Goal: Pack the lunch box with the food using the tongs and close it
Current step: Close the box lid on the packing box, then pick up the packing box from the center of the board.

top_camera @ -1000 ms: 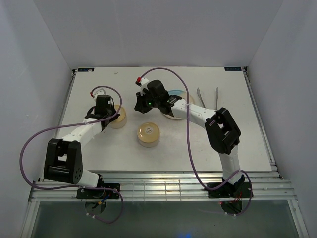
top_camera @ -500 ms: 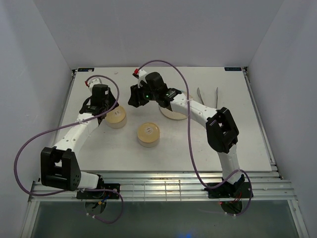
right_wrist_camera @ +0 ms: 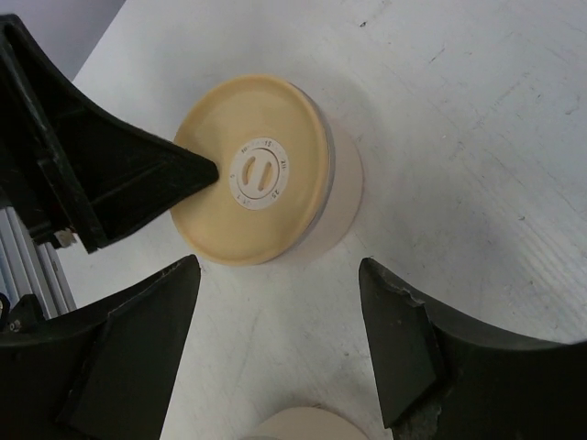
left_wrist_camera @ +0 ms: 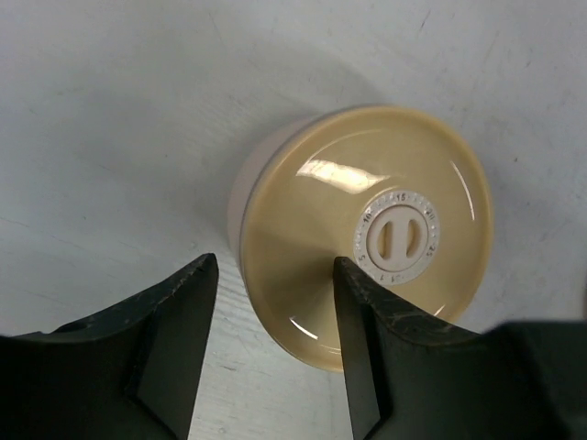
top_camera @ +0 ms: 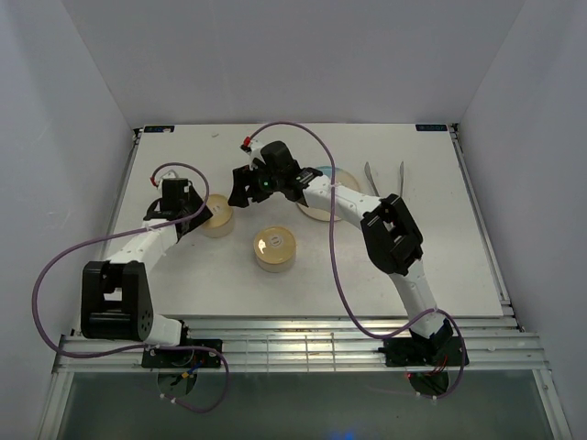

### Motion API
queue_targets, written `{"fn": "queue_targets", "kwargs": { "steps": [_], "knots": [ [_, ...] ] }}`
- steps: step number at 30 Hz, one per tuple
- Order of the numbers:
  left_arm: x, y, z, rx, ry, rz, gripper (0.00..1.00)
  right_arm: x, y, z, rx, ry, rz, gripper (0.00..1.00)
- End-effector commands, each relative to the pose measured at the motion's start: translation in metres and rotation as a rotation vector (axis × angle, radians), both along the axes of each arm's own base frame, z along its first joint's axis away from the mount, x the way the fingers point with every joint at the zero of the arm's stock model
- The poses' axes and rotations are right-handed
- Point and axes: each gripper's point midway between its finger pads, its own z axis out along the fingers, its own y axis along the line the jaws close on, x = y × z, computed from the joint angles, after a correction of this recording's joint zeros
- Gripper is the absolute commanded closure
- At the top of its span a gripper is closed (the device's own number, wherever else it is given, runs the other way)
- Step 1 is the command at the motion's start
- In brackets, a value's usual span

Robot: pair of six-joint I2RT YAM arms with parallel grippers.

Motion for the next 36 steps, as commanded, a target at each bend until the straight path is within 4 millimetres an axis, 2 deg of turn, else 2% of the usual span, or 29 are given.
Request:
{"fn": "queue_targets", "kwargs": {
  "steps": [1,4,5,6,8,9,11,12,13,16,18,19,23,25,26,30,33,36],
  "knots": [
    [0.010,-0.015,-0.005,-0.071,-0.052,-0.053,0.38,0.004,0.006,0.026,0.065,-0.039,0.015,0.24],
    [0.010,-0.015,-0.024,-0.087,0.003,-0.043,0.51,0.004,0.005,0.017,0.055,-0.023,0.020,0.24],
    [0.008,-0.013,-0.035,-0.084,0.039,-0.030,0.58,0.004,0.004,0.014,0.049,-0.019,0.019,0.24],
    [0.006,-0.010,-0.040,-0.085,0.051,-0.020,0.62,0.004,0.002,0.005,0.034,-0.010,0.011,0.20],
    [0.008,-0.010,-0.043,-0.100,0.039,-0.023,0.71,0.005,0.001,0.000,0.023,-0.005,0.001,0.17],
    [0.008,-0.013,-0.043,-0.124,0.031,-0.040,0.80,0.007,0.000,-0.002,0.022,0.001,-0.008,0.15],
    [0.008,-0.020,-0.044,-0.161,0.015,-0.070,0.87,0.013,-0.002,-0.001,0.029,0.012,-0.022,0.13],
    [0.008,-0.010,-0.045,-0.175,0.011,-0.045,0.90,0.016,-0.002,-0.001,0.038,0.027,-0.032,0.11],
    [0.008,-0.013,-0.045,-0.190,0.010,-0.055,0.92,0.020,-0.004,-0.003,0.040,0.035,-0.044,0.11],
    [0.007,-0.012,-0.051,-0.199,0.029,-0.058,0.96,0.028,-0.008,-0.006,0.047,0.061,-0.070,0.09],
    [0.007,-0.014,-0.052,-0.204,0.040,-0.069,0.93,0.031,-0.010,-0.009,0.045,0.069,-0.077,0.09],
    [0.007,-0.014,-0.052,-0.201,0.042,-0.072,0.78,0.033,-0.011,-0.009,0.048,0.067,-0.078,0.09],
    [0.009,-0.012,-0.046,-0.190,0.023,-0.072,0.63,0.037,-0.013,-0.007,0.055,0.063,-0.083,0.09],
    [0.009,-0.013,-0.046,-0.194,0.026,-0.081,0.67,0.038,-0.014,-0.007,0.059,0.064,-0.077,0.09],
    [0.008,-0.013,-0.049,-0.192,0.036,-0.079,0.77,0.040,-0.014,-0.007,0.063,0.070,-0.081,0.09],
    [0.005,-0.013,-0.059,-0.196,0.055,-0.072,0.95,0.045,-0.014,-0.009,0.081,0.103,-0.100,0.08],
    [0.005,-0.013,-0.063,-0.197,0.064,-0.073,1.00,0.049,-0.011,-0.015,0.085,0.141,-0.134,0.05],
    [0.003,-0.014,-0.064,-0.201,0.063,-0.071,1.00,0.049,-0.008,-0.025,0.079,0.177,-0.139,0.02]
  ]
}}
